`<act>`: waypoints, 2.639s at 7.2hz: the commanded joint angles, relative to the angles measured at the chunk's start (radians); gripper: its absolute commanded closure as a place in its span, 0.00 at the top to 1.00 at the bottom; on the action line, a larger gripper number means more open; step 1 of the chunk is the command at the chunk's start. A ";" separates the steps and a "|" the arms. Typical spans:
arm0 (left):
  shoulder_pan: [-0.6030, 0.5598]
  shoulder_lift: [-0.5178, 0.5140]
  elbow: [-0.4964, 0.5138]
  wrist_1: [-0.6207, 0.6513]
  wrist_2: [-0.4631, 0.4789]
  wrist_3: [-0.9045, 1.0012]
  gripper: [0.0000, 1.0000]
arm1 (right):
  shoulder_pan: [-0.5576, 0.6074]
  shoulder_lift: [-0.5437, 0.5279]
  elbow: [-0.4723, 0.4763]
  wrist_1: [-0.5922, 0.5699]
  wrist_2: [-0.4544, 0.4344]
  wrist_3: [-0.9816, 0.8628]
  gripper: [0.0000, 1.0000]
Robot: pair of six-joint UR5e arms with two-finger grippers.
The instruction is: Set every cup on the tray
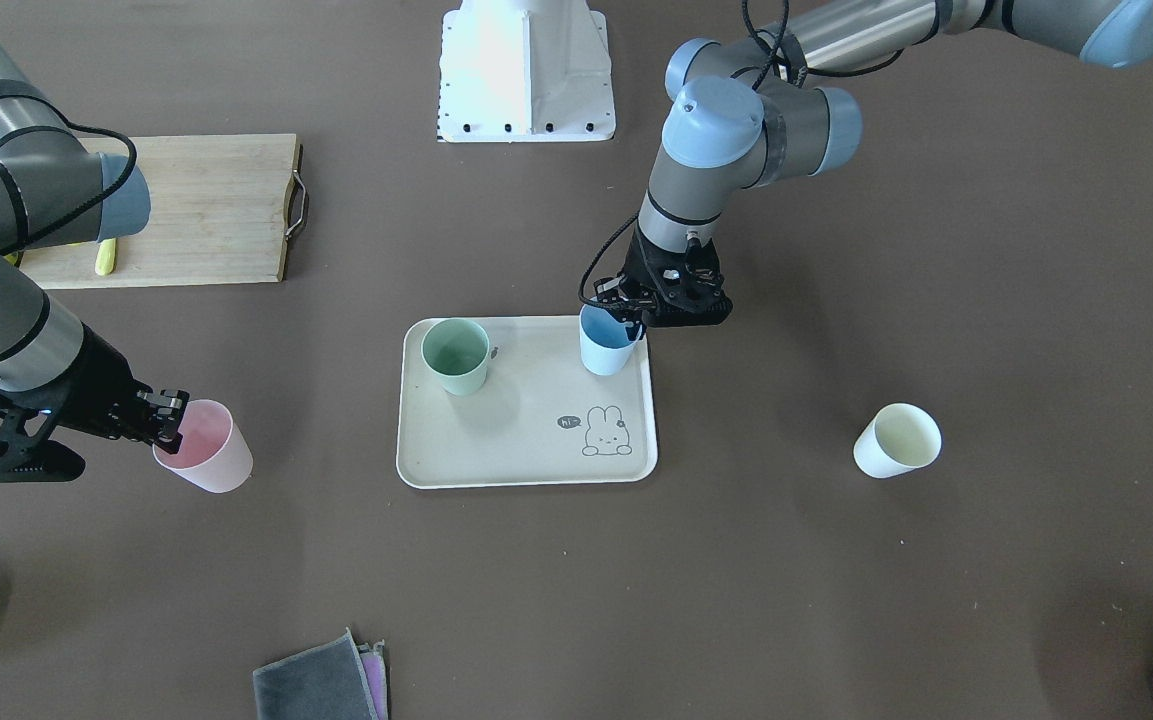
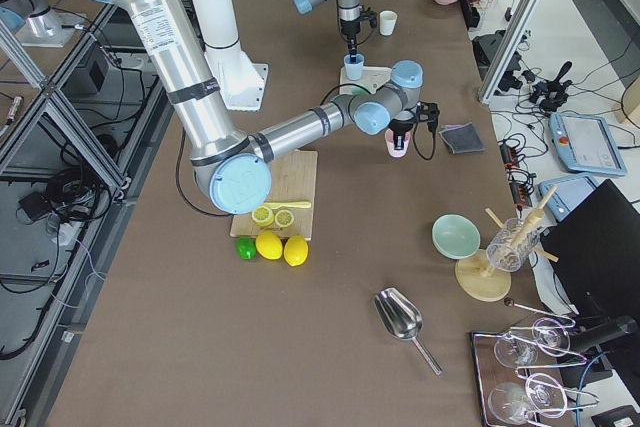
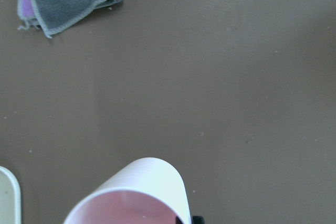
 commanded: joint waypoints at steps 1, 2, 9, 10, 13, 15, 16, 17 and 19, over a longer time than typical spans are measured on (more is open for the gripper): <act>-0.016 -0.018 -0.019 -0.002 -0.002 0.007 0.98 | -0.008 0.089 0.002 -0.082 0.006 0.037 0.00; -0.063 -0.019 -0.034 0.004 -0.065 0.012 0.98 | -0.017 0.124 0.002 -0.111 0.006 0.050 0.00; -0.492 0.104 0.024 0.074 -0.309 0.623 0.98 | -0.244 0.324 -0.186 -0.070 -0.115 0.192 0.00; -0.507 0.116 0.048 0.074 -0.309 0.674 0.98 | -0.250 0.330 -0.196 -0.062 -0.115 0.191 0.05; -0.499 0.115 0.201 -0.055 -0.300 0.666 0.98 | -0.229 0.373 -0.196 -0.070 -0.106 0.254 1.00; -0.473 0.118 0.305 -0.197 -0.299 0.635 0.97 | -0.142 0.372 -0.174 -0.082 -0.005 0.252 1.00; -0.462 0.124 0.299 -0.199 -0.299 0.632 0.97 | -0.093 0.373 -0.164 -0.116 0.046 0.234 1.00; -0.458 0.145 0.273 -0.199 -0.302 0.630 0.97 | -0.064 0.373 -0.162 -0.131 0.061 0.228 1.00; -0.459 0.219 0.198 -0.199 -0.309 0.638 0.97 | -0.034 0.375 -0.162 -0.151 0.075 0.205 1.00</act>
